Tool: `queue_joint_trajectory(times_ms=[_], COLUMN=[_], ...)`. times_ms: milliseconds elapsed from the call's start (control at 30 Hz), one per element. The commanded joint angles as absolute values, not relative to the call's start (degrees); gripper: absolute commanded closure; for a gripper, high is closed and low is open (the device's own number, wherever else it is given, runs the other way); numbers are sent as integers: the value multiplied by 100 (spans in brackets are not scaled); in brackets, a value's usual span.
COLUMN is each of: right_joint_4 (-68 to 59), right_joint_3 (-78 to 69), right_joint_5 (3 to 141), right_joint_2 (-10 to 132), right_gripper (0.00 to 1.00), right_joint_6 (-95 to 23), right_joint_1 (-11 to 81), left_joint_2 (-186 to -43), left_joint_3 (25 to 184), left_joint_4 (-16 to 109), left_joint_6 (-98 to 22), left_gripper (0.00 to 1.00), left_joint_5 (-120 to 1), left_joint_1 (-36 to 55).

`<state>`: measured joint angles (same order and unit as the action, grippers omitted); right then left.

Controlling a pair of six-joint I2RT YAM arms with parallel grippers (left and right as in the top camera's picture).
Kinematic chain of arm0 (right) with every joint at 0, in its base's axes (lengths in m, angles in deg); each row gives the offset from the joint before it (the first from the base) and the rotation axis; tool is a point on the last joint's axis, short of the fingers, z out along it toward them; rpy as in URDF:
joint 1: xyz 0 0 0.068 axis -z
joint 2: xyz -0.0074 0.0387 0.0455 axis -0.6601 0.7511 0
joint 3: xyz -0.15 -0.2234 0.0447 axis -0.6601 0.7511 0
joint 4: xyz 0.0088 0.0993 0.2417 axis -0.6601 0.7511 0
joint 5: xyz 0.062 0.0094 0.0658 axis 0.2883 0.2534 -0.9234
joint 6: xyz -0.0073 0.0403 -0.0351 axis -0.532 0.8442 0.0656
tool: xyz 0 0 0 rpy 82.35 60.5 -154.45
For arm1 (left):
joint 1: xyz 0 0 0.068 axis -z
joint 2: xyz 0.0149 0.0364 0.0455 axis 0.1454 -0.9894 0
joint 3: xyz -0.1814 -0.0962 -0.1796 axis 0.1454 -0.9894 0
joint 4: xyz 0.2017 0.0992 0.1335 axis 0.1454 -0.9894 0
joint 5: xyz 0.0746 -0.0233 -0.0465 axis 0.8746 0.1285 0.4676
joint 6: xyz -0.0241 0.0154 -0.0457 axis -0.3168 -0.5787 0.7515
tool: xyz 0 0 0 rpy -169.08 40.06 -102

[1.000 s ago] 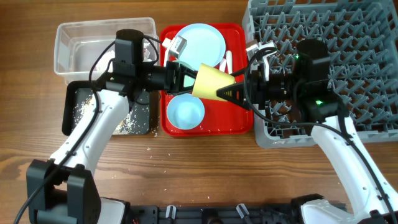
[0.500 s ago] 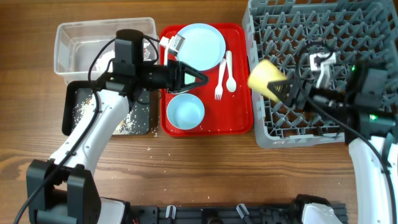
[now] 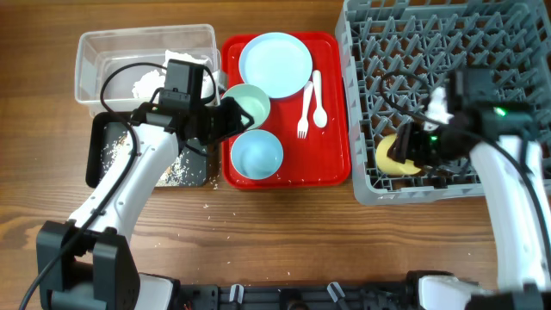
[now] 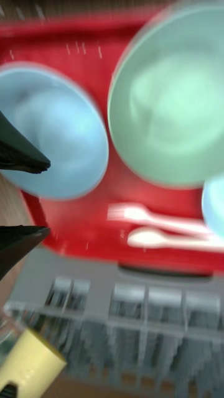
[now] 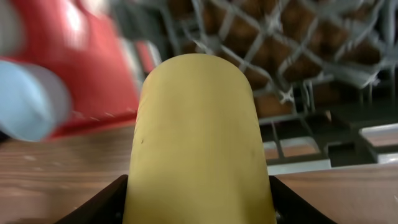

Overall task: Sort waste into correct bins and load items into the dishwasher rack
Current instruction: 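Place the yellow cup upside down in the dish rack with the right gripper, then grasp the mint bowl on the red tray with the right gripper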

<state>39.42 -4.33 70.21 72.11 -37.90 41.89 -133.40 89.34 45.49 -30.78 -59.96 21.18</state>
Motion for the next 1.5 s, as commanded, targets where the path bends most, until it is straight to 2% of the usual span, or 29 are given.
queue_joint_trajectory(times_ms=[0,133,167,267,333,533,667,733,800,900,1033,1100,1267,1367,1467], right_joint_4=[4049,3806,3767,3710,3738,4186,3675,3247,2711,2151,1638,1542,1456,1207,1039], right_joint_3=[-468,-416,-416,-449,-641,-2116,-2422,-2267,-2018,-1780,-1719,-1719,-1716,-1688,-1636], right_joint_5=[7526,7526,7524,7517,7458,7122,6741,6748,6811,6813,6870,6868,6866,6846,6848], right_joint_2=[7856,8372,8413,8431,8431,8356,8378,8474,8695,9187,10009,10415,10872,10918,10918], right_gripper=[55,52,48,25,18,16,17,18,21,23,29,33,51,53,79], right_joint_6=[-3655,-3681,-3697,-3751,-3790,-3941,-3985,-3736,-3450,-3358,-3419,-3467,-3624,-3810,-3808], right_joint_1=[4117,4115,4115,4115,4117,4005,3074,2486,1918,1380,1046,976,965,943,928], left_joint_2=[-13287,-13287,-13287,-13287,-13287,-13139,-12586,-12354,-12221,-12221,-12229,-12229,-12229,-12229,-12229], left_joint_3=[8951,8951,8951,8951,8951,9080,9205,9205,9203,9203,9203,9203,9203,9203,9203], left_joint_4=[4420,4405,4405,4405,4427,4416,4294,4134,3865,3426,3124,3120,3120,3120,3120], left_joint_6=[-3340,-3340,-3340,-3340,-3345,-3622,-3637,-3637,-3637,-3637,-3637,-3637,-3635,-3637,-3637], left_gripper=[71,71,71,71,71,71,70,65,51,23,0,0,0,0,0], left_joint_5=[-5312,-5290,-5290,-5290,-5285,-5244,-5082,-4794,-4424,-3989,-3742,-3744,-3744,-3744,-3744], left_joint_1=[2144,2144,2144,2144,2142,1952,1456,1195,953,666,562,562,562,562,562])
